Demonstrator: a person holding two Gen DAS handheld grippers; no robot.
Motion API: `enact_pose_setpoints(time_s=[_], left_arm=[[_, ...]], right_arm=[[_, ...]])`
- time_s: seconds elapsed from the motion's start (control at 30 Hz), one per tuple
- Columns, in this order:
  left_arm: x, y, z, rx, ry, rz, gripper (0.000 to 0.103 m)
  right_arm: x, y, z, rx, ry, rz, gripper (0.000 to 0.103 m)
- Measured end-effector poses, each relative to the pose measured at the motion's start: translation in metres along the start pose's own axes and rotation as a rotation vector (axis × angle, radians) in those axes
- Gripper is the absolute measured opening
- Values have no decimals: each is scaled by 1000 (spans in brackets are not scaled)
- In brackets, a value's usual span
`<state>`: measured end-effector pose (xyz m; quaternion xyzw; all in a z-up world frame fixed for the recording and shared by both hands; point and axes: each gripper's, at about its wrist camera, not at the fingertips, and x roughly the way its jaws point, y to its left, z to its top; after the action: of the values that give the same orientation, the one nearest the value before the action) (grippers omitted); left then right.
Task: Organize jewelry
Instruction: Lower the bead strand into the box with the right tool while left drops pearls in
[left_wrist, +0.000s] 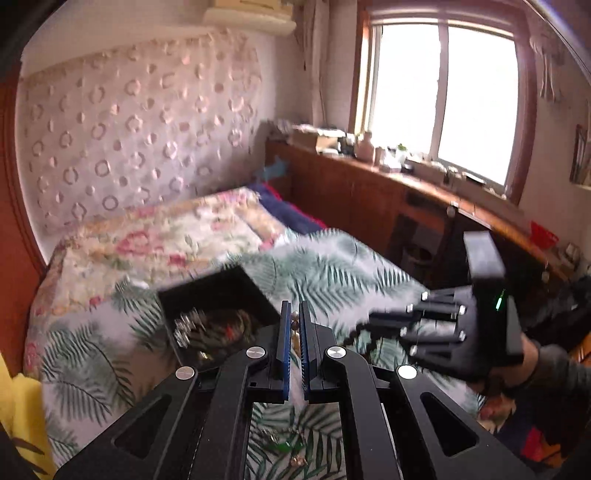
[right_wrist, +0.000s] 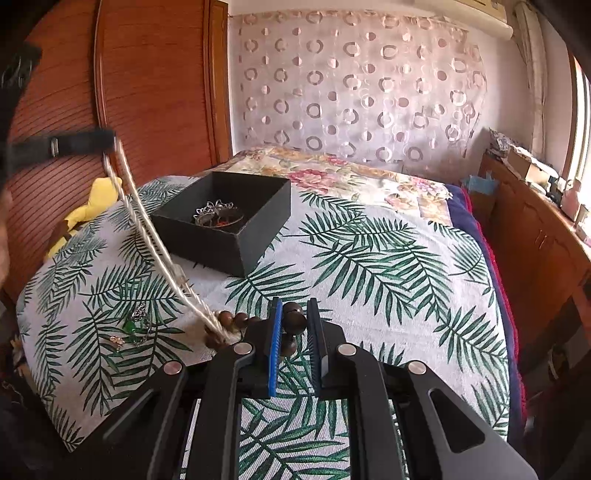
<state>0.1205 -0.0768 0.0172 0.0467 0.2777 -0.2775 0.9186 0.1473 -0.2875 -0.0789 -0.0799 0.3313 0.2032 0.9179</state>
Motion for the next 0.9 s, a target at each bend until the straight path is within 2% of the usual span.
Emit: enact_pose_setpoints(time_s=[0.43,0.67,0.9], left_arm=[[-34,3,57,-4,-109,18,3],[-32,8,72,1,-120,47,3],[-23,17,85,-1,-122,90,3]], right_arm=[[12,12,5,-26,28,5,15],[-7,16,31,-36,-41,33,15],[-27,26,75,-82,-122,33,15]])
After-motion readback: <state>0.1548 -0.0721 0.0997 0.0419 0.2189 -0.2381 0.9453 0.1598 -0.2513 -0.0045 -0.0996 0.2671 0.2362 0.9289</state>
